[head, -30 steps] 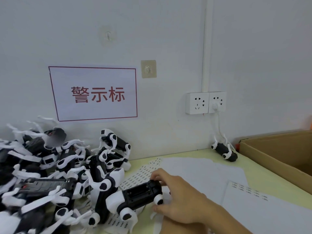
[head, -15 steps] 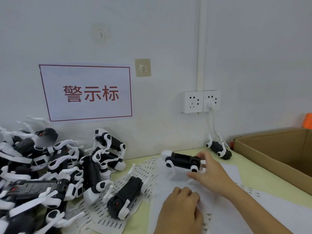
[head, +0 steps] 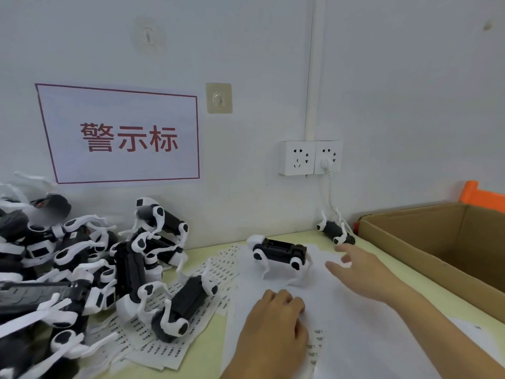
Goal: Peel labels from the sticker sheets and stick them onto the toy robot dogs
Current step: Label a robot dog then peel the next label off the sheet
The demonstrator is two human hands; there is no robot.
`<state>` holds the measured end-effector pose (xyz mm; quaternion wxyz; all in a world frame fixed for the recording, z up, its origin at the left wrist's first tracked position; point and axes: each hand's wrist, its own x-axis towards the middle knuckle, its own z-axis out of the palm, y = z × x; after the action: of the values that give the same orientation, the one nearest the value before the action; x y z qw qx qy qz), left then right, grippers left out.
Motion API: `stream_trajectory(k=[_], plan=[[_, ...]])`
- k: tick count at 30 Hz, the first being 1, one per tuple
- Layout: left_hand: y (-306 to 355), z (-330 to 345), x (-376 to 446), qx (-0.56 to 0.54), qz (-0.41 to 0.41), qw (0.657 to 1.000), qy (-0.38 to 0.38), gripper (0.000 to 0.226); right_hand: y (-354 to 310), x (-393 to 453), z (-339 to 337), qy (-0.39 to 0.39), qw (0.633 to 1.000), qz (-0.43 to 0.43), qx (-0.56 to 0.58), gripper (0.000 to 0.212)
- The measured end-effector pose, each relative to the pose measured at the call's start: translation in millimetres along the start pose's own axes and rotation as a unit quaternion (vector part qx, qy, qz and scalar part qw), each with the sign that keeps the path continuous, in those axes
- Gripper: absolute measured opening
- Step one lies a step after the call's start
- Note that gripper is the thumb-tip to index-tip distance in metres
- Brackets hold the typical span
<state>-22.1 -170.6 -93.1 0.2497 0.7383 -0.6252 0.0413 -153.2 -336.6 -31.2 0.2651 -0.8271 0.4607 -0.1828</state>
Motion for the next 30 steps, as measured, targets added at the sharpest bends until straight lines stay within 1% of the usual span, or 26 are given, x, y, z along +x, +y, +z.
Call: stream_trajectory(k=[1,3,4,6,8,10,13,17,19,23,24,26,28,30], plan=[[0.5,-0.4,0.1,-0.001,0.000,1.000,0.000,0.034,7.4,-4.5,-1.9,-0.014,0.997,0.031,-0.076,0.063],[1.5,-0.8,-0.4,-0.001,-0.002,1.000,-0.004,0.035,24.6,-17.1,0.2,-0.032,0.972,0.087,-0.214,0.060],[1.4,-1.1,-1.1,0.000,-0.001,1.000,-0.002,0.035,33.0,-24.4,3.3,-0.033,0.962,0.104,-0.251,0.054],[1.6,-1.6,-1.7,0.004,0.000,1.000,0.001,0.035,46.6,-37.3,10.4,-0.019,0.955,0.104,-0.278,0.045],[2.3,-1.7,-2.2,0.006,0.001,1.000,0.002,0.034,53.9,-44.7,16.6,0.014,0.960,0.076,-0.268,0.041],[3.0,-2.1,-2.9,0.007,0.004,1.000,0.003,0.034,52.1,-46.4,17.6,0.028,0.967,0.048,-0.247,0.041],[3.6,-2.7,-4.0,0.004,0.007,1.000,0.008,0.032,45.8,-48.3,17.9,0.004,0.977,0.003,-0.212,0.047],[6.5,-4.5,-3.5,0.025,0.002,0.999,0.020,0.025,37.8,-59.7,24.1,-0.054,0.976,-0.056,-0.205,0.057],[8.0,-6.3,-2.0,0.008,-0.013,1.000,0.023,0.027,32.8,-65.0,27.8,-0.078,0.973,-0.083,-0.202,0.061],[5.6,-6.6,-0.4,-0.009,-0.034,0.999,0.002,0.029,26.3,-72.5,33.7,-0.085,0.969,-0.118,-0.197,0.062],[5.1,-6.4,-0.2,-0.026,-0.042,0.999,-0.007,0.030,24.9,-74.0,34.7,-0.084,0.970,-0.125,-0.189,0.061],[5.3,-8.0,0.7,-0.107,-0.071,0.992,-0.020,0.029,21.0,-77.0,36.5,-0.088,0.972,-0.138,-0.170,0.058],[5.8,-11.6,1.8,-0.210,-0.104,0.972,-0.024,0.031,16.8,-76.1,37.1,-0.097,0.971,-0.151,-0.156,0.055],[4.0,-15.6,3.1,-0.274,-0.130,0.953,-0.020,0.037,9.8,-69.8,31.8,-0.112,0.972,-0.153,-0.140,0.048]])
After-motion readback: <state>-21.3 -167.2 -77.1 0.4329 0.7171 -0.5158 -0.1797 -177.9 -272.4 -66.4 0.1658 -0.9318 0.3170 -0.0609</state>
